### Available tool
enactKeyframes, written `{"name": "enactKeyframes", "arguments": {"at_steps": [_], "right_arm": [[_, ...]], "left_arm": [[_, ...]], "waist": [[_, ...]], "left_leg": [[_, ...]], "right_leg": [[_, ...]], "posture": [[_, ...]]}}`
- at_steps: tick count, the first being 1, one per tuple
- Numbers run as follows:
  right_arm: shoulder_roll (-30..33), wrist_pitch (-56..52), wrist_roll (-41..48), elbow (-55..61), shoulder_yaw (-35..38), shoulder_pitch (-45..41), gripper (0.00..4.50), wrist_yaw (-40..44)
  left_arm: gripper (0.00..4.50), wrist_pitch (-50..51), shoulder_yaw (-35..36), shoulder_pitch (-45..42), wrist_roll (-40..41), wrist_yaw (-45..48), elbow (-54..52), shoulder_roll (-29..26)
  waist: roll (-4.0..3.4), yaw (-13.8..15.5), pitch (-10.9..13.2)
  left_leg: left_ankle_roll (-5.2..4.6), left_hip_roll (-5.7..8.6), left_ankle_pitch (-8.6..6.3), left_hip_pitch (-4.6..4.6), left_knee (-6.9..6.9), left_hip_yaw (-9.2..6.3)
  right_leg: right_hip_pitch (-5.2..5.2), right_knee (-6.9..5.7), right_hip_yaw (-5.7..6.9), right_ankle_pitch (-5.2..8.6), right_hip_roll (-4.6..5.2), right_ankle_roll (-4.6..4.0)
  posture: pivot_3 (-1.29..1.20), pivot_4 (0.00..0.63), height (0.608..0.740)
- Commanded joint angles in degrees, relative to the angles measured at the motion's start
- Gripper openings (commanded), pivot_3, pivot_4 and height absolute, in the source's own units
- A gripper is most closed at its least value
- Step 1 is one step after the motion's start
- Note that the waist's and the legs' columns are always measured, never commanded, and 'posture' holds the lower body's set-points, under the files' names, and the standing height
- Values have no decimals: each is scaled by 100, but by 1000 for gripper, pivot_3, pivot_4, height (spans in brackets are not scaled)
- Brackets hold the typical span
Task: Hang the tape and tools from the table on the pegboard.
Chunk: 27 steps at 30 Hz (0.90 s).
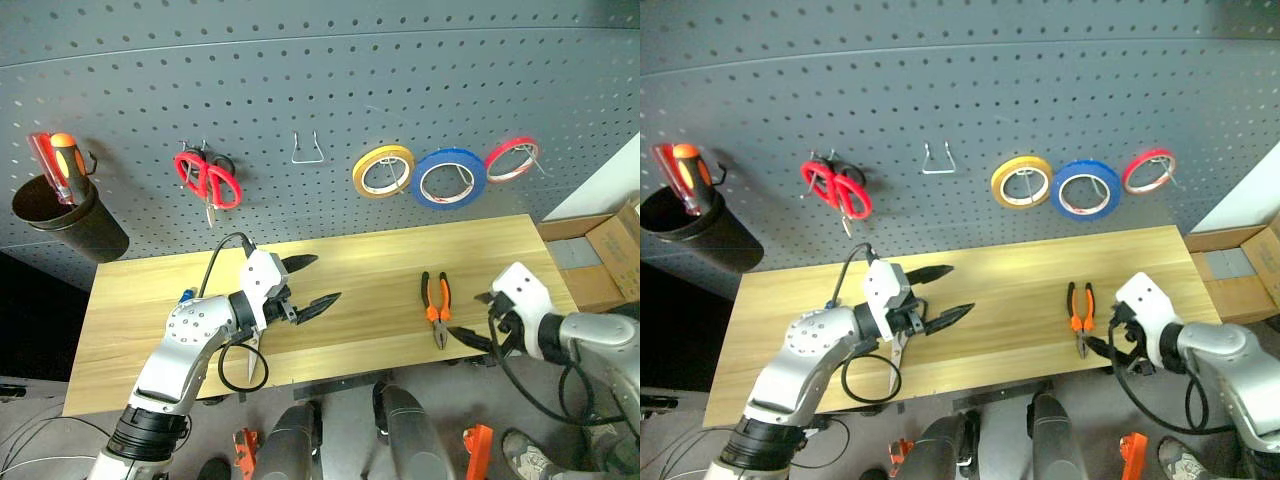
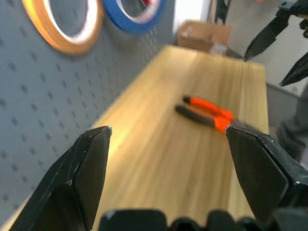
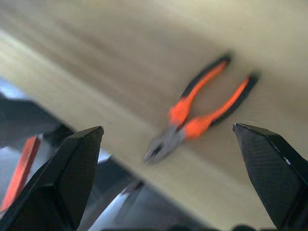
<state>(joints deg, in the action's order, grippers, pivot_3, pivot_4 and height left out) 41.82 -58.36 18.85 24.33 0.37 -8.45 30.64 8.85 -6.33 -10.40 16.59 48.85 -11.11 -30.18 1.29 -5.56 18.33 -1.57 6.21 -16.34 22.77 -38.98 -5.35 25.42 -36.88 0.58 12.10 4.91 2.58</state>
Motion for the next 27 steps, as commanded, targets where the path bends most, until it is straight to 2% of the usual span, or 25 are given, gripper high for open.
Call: {"name": "enactKeyframes", "arguments": {"at_steps": [1,4,11,20,27], "right_arm": [[-711,-727,-350,-451,-122,-679,4479,-964],[-1248,-1274,-470,-710,-120,-1041,4479,-1394],[-1715,-2244,-516,-723,103,-1206,4479,-1795],[-2252,-2056,-791,-1465,335,-1577,4479,-2302],[-2519,-1971,-914,-1863,474,-1675,4479,-2484]], "left_arm": [[4088,-200,-16,234,-46,169,-206,-120],[4088,-151,27,431,-38,140,-305,-146],[4088,-93,57,717,-44,45,-470,-154],[4088,72,9,752,39,-62,-682,-78],[4088,174,48,786,61,-104,-835,-84]], "waist": [[-4,-10,2],[-7,33,0],[-7,100,0],[-9,64,1],[-9,63,1]], "left_leg": [[6,1,11,2,4,3],[10,-1,24,5,6,-4],[28,6,32,32,12,-12],[4,3,19,26,16,-6],[23,3,30,25,16,-5]], "right_leg": [[5,0,-5,-8,1,-2],[12,-12,5,-11,0,-7],[35,2,14,-17,3,-17],[37,-10,12,-17,3,-17],[37,-10,13,-17,1,-17]], "posture": [[-214,336,740],[-200,336,740],[-195,341,740],[-187,348,740],[-180,351,740]]}}
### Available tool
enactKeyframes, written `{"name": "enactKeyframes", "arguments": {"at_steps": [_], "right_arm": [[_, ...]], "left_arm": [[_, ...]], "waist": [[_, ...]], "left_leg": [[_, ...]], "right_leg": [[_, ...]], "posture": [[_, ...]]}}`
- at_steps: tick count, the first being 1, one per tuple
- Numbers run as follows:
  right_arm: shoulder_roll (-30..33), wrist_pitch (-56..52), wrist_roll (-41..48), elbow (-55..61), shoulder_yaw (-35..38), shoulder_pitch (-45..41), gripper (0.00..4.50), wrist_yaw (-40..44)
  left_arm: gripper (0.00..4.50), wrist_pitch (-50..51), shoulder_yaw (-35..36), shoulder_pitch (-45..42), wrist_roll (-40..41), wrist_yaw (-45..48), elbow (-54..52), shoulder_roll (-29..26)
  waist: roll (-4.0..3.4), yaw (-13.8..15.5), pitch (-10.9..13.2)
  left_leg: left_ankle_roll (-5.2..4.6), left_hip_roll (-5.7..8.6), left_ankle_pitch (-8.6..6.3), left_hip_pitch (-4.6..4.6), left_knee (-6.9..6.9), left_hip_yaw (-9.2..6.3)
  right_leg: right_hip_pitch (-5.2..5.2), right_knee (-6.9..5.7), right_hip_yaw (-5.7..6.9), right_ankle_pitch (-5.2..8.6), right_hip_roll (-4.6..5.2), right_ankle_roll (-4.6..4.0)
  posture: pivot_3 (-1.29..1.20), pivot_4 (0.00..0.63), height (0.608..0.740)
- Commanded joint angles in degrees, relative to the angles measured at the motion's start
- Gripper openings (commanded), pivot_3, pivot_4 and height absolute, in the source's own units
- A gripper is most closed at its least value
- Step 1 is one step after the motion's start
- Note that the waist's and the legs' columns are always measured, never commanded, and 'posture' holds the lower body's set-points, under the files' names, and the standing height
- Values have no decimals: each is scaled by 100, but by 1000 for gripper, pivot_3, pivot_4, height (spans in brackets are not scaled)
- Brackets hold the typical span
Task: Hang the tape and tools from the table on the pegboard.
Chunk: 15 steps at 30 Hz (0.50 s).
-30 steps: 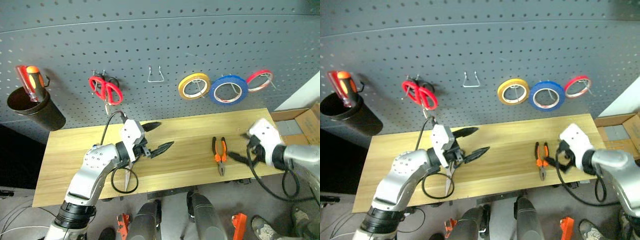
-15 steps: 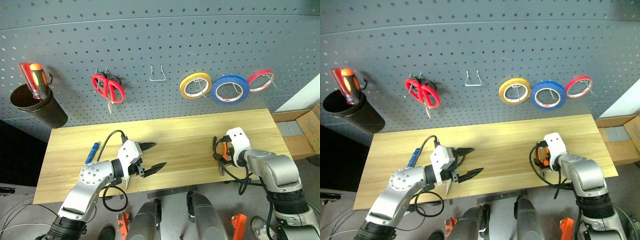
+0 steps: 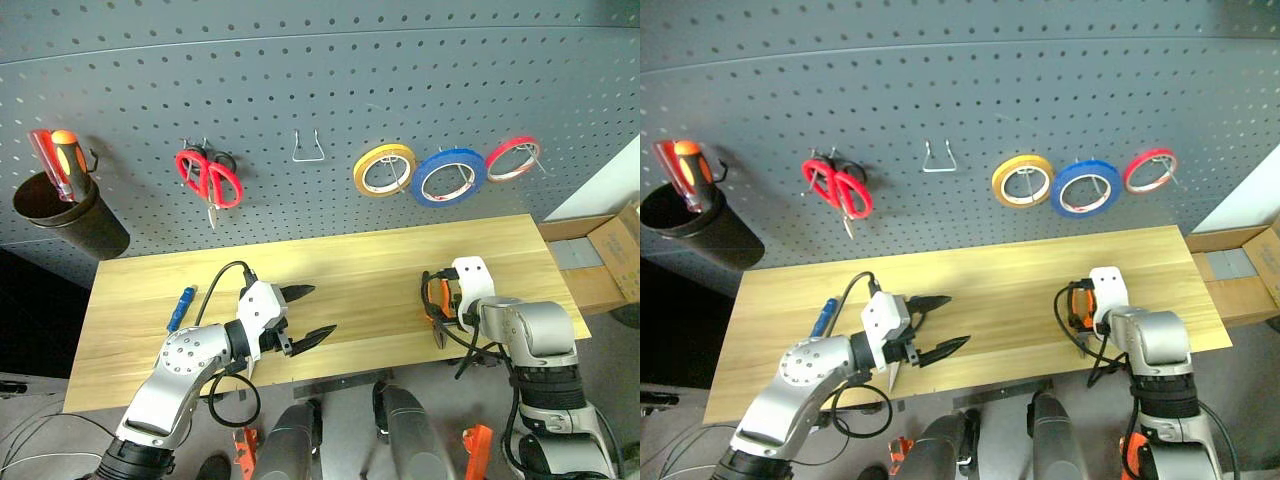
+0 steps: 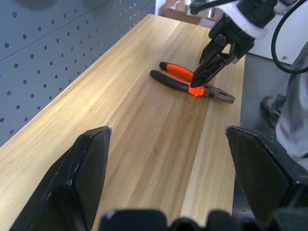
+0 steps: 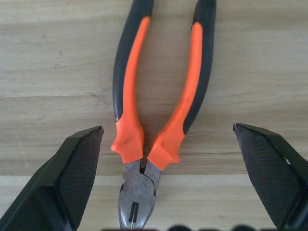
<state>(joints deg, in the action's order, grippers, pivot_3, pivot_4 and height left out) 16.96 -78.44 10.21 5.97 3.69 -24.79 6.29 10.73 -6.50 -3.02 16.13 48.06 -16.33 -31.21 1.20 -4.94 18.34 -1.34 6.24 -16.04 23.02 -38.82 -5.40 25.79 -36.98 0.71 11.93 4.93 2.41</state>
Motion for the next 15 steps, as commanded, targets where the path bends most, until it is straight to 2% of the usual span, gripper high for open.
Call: {"name": "enactKeyframes", "arguments": {"at_steps": [1,4,5,7,13,15], "right_arm": [[-82,50,-39,-89,175,-59,4479,-56],[-202,227,-12,-257,176,-88,4479,-35],[-223,312,-18,-288,150,-79,4312,-23],[-271,395,-40,-355,148,-54,3922,-44],[-197,285,-53,-320,57,27,1976,-6],[-76,252,-4,-143,78,42,1888,84]], "left_arm": [[4088,-4,70,50,108,-32,-325,19],[4088,9,81,58,103,-57,-347,22],[4088,14,85,67,103,-65,-360,22],[4088,28,95,83,98,-83,-390,17],[4088,57,131,72,118,-140,-414,-10],[4088,78,166,23,150,-152,-415,-12]], "waist": [[0,0,0],[0,-1,0],[0,-1,0],[0,-1,0],[0,0,0],[0,2,0]], "left_leg": [[0,0,0,0,0,0],[0,0,0,0,1,1],[0,0,0,0,1,1],[0,0,0,0,2,1],[0,0,0,0,2,1],[0,0,0,0,2,1]], "right_leg": [[0,1,0,0,0,0],[0,2,-1,0,0,0],[0,1,0,0,0,0],[0,1,-1,0,0,0],[0,1,0,0,0,0],[0,2,-1,0,0,0]], "posture": [[-179,351,740],[-175,352,740],[-173,352,740],[-168,350,740],[-166,345,740],[-166,345,740]]}}
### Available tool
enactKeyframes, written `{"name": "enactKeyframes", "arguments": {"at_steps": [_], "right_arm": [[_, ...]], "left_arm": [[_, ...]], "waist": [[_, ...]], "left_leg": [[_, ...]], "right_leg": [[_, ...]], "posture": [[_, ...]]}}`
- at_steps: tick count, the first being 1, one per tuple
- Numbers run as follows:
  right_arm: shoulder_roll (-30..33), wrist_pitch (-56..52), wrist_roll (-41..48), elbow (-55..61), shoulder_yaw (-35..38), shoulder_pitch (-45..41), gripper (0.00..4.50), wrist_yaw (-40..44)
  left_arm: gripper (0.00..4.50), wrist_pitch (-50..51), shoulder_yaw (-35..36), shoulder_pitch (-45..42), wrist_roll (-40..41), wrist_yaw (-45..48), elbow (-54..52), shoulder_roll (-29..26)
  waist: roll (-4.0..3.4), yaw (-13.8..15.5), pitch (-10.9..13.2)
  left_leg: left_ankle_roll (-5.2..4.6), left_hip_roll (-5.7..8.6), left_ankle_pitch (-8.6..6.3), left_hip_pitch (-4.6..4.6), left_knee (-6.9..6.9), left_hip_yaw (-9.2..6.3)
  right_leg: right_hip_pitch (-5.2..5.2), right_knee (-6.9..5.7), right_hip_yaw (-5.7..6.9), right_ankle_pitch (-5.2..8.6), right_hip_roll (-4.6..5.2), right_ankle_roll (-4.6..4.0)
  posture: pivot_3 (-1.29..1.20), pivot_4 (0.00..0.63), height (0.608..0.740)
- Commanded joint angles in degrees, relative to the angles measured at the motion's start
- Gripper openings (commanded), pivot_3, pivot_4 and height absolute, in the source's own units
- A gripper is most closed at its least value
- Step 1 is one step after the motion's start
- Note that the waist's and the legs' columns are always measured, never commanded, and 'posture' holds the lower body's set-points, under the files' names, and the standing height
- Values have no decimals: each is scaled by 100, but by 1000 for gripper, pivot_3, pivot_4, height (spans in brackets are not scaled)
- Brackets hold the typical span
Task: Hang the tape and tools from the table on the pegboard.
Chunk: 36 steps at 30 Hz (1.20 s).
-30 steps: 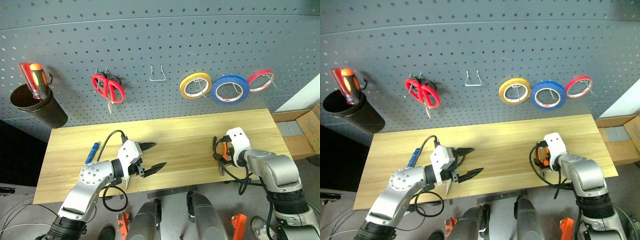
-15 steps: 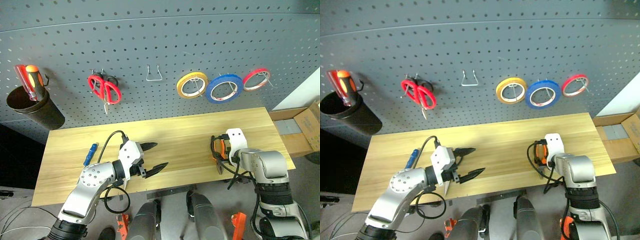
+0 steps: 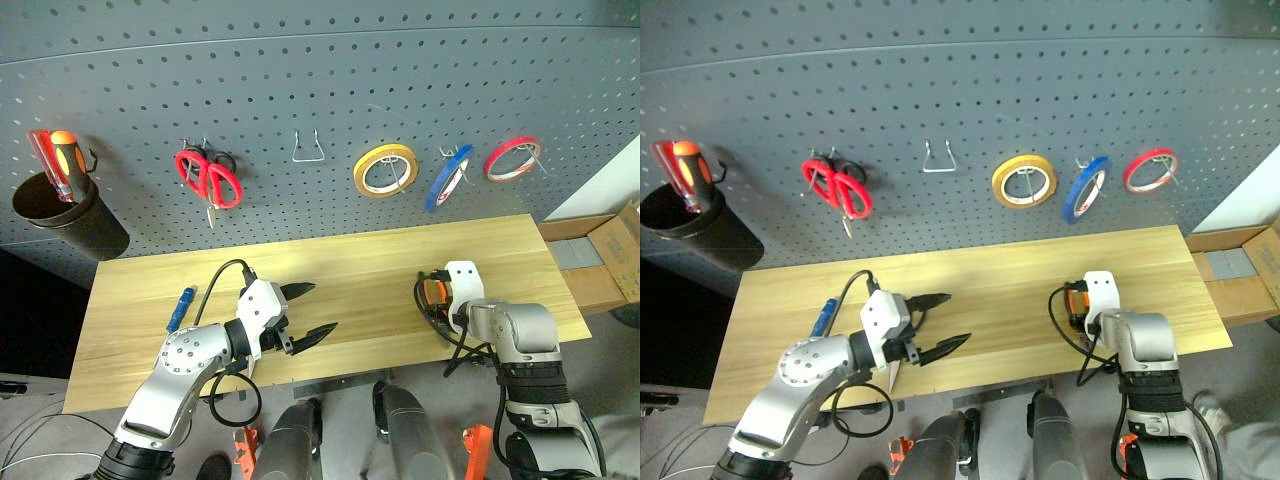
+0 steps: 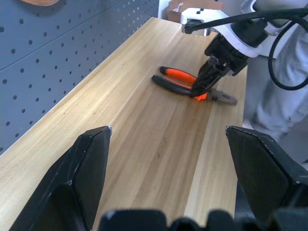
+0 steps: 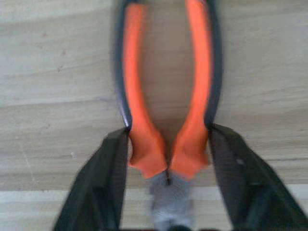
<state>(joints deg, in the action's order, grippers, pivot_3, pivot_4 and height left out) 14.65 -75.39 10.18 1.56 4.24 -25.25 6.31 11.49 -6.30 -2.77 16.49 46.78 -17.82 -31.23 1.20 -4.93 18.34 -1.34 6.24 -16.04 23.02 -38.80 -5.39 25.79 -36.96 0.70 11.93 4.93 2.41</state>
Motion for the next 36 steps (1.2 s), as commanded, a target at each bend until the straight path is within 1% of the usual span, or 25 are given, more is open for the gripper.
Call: {"name": "enactKeyframes", "arguments": {"at_steps": [1,2,4,5,7,10,12,14,16,20,22,24,27,28,31,34,36], "right_arm": [[195,-60,27,372,43,92,1888,120],[292,89,86,550,24,156,1888,255],[892,188,440,1469,-259,586,1888,972],[1259,310,668,1974,-385,858,1888,1443],[1968,1032,1141,2984,-463,1451,1888,2508],[2332,1174,2242,3856,276,1827,1887,3548],[2382,1396,2871,4125,722,1733,1887,3949],[2074,1722,3567,4197,1127,1211,1887,3984],[1813,1823,3977,4084,1173,459,1886,3740],[1184,2150,4187,3195,988,-1321,1886,3223],[977,2274,4244,2827,898,-1821,1886,3122],[879,2501,4093,2618,658,-2148,1886,3238],[499,3207,3504,1885,366,-2722,1886,3039],[440,3360,3382,1723,299,-2807,1886,3042],[152,4040,2781,1303,-125,-3028,1886,3059],[-119,4826,2059,897,-502,-3220,1886,2949],[-334,5161,1776,676,-629,-3288,1885,2817]], "left_arm": [[4088,11,159,-23,127,-30,-267,-9],[4088,7,159,-83,127,-53,-240,24],[4088,78,215,-264,227,-173,-267,159],[4088,130,260,-327,295,-233,-304,217],[4088,276,393,-414,462,-356,-386,319],[4088,448,591,-576,615,-516,-443,365],[4088,565,687,-677,673,-619,-491,369],[4088,635,813,-732,729,-766,-589,379],[4088,598,960,-717,746,-953,-757,426],[4088,520,1181,-541,762,-1460,-1326,720],[4088,542,1208,-422,723,-1598,-1572,769],[4088,466,1271,-197,653,-1660,-1909,729],[4088,633,1544,103,715,-2111,-2479,821],[4088,643,1587,148,703,-2189,-2525,829],[4088,481,1706,443,534,-2299,-2589,832],[4088,363,1793,485,503,-2549,-2659,988],[4088,262,1802,519,452,-2615,-2623,1059]], "waist": [[0,2,0],[-1,9,0],[-9,37,5],[-23,74,13],[-19,62,13],[-16,13,14],[-9,-27,19],[-7,-32,19],[-2,-35,23],[10,36,13],[18,70,6],[19,151,5],[23,215,1],[22,232,0],[22,332,-29],[24,360,-34],[30,374,-38]], "left_leg": [[0,0,0,0,0,0],[0,0,0,1,0,-1],[0,0,0,2,1,-2],[0,3,0,7,0,-4],[-1,2,-1,12,-3,-4],[-2,0,-2,10,0,0],[-2,-8,-3,6,-1,2],[-20,-9,-13,-4,-2,4],[-22,-10,-14,-8,-4,5],[-9,-8,-5,-10,-9,-5],[14,-6,8,-9,-5,-7],[16,-4,9,-4,-5,-6],[18,-3,8,18,0,-3],[18,-1,8,34,-3,0],[18,1,8,36,-4,1],[19,3,9,36,-6,1],[20,4,9,35,-9,0]], "right_leg": [[0,0,0,0,0,0],[0,0,1,0,0,0],[1,2,2,0,0,0],[2,4,4,1,1,1],[0,11,6,6,1,10],[-1,10,4,15,0,25],[-2,7,3,14,-7,25],[-9,4,1,13,-8,27],[-13,5,0,12,-8,28],[-18,5,7,2,-9,21],[-14,4,7,-12,-8,7],[-6,4,7,-11,-8,5],[25,6,8,-10,-7,1],[42,6,5,-10,-6,1],[46,4,6,-10,-4,1],[45,2,5,-10,-4,0],[45,-2,5,-11,-4,0]], "posture": [[-166,345,740],[-168,342,740],[-171,341,740],[-173,340,740],[-179,337,740],[-180,331,740],[-183,322,740],[-177,312,740],[-168,308,740],[-111,282,740],[-73,269,740],[-53,267,740],[3,253,740],[15,249,740],[42,245,740],[53,245,740],[58,244,740]]}}
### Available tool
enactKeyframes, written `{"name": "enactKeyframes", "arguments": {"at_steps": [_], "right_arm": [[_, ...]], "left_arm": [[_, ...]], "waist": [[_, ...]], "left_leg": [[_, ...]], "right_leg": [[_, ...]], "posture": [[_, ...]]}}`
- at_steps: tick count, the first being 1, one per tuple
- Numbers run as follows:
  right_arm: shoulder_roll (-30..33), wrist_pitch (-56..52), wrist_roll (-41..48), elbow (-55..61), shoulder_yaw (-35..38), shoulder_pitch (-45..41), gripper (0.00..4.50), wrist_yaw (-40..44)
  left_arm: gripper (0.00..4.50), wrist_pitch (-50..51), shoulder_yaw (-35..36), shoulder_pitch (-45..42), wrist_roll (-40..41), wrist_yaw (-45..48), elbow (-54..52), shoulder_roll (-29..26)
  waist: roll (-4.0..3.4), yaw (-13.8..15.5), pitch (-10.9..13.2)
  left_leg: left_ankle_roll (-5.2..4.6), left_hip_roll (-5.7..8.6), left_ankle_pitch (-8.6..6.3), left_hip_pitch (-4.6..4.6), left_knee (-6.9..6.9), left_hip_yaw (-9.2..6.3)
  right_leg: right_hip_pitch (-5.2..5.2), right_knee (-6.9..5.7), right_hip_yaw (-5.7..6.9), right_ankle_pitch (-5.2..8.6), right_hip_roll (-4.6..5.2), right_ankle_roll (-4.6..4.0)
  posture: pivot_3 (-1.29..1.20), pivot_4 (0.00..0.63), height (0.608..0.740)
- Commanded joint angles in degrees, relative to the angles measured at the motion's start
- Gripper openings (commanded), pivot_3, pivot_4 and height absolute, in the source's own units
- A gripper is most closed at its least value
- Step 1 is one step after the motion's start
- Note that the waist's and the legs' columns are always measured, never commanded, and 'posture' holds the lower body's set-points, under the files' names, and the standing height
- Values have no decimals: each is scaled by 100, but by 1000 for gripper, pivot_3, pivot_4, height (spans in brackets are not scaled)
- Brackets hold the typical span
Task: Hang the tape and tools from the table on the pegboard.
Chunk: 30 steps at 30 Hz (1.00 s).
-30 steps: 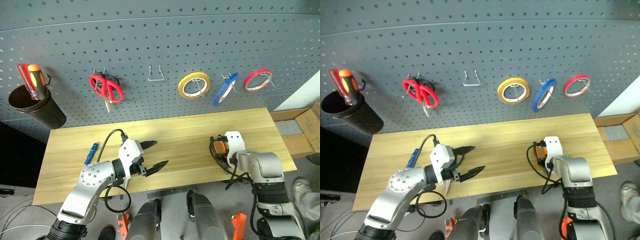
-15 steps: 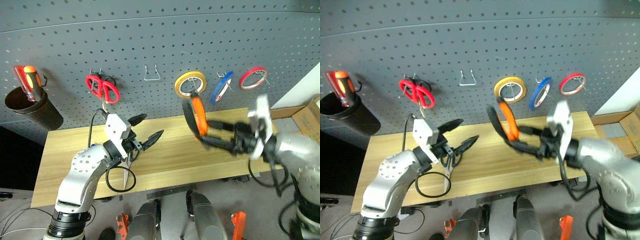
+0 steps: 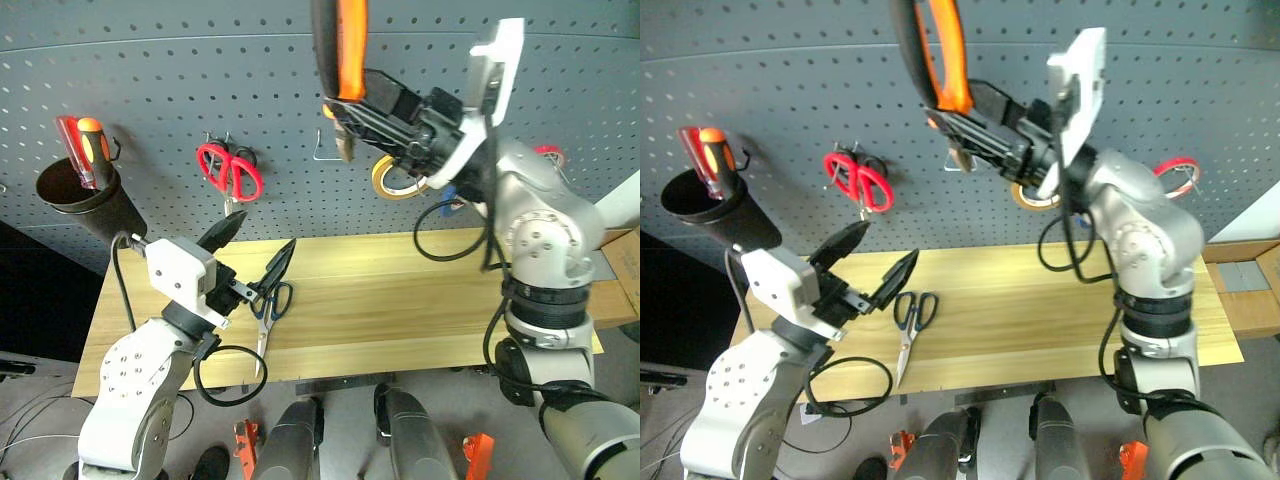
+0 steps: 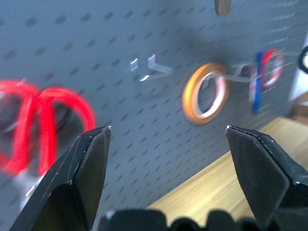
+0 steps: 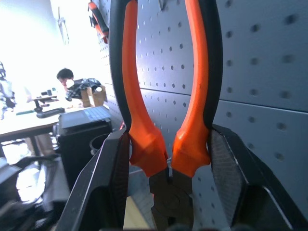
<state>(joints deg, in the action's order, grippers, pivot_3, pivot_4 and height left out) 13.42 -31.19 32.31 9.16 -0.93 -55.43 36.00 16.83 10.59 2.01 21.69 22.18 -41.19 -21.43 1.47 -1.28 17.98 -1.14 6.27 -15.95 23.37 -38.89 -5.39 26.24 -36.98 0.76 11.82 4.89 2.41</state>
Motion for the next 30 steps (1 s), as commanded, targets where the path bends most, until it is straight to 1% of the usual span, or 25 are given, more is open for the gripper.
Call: {"name": "enactKeyframes", "arguments": {"at_steps": [1,4,8,11,16,22,27,30], "right_arm": [[-308,981,-585,-194,-176,-266,1885,-158],[-516,1689,-1271,-697,-464,-245,1885,-343],[-755,2344,-1695,-1311,-528,-291,1885,-504],[-731,2956,-2172,-1737,-670,-183,1885,-538],[-817,3460,-2428,-2234,-555,-188,1885,-799],[-827,3821,-2614,-2566,-509,-137,1885,-1040],[-829,3802,-2646,-2503,-582,46,1885,-982],[-889,3537,-2588,-2431,-596,217,1885,-1012]], "left_arm": [[4088,-379,98,53,-155,-189,-229,123],[4088,-555,46,35,-261,-245,-97,214],[4088,-643,-39,-35,-327,-256,23,235],[4088,-674,-73,-93,-377,-272,86,221],[4088,-674,-100,-102,-416,-263,114,207],[4088,-628,-71,-95,-428,-268,110,167],[4088,-642,-40,-107,-462,-280,181,140],[4088,-557,-41,-74,-443,-296,154,114]], "waist": [[2,23,-2],[11,49,-11],[16,92,-18],[17,96,-18],[17,101,-18],[17,103,-18],[17,103,-19],[17,104,-21]], "left_leg": [[2,0,1,0,-1,-3],[6,1,4,0,-2,-5],[8,1,5,0,-2,-7],[11,0,6,-1,-2,-8],[11,-1,7,-1,-2,-9],[13,-1,8,-2,-2,-9],[13,-2,8,-2,-2,-10],[14,-2,8,-2,-3,-9]], "right_leg": [[0,-2,1,0,0,0],[0,-5,3,-1,0,-1],[0,-5,5,-1,-2,-2],[0,-6,5,-1,-4,-2],[1,-6,5,-1,-5,-2],[1,-8,5,-2,-6,-3],[0,-8,4,-2,-6,-3],[0,-9,4,-2,-6,-3]], "posture": [[59,243,740],[57,245,740],[48,252,740],[54,252,740],[61,256,740],[67,261,740],[70,259,740],[73,260,740]]}}
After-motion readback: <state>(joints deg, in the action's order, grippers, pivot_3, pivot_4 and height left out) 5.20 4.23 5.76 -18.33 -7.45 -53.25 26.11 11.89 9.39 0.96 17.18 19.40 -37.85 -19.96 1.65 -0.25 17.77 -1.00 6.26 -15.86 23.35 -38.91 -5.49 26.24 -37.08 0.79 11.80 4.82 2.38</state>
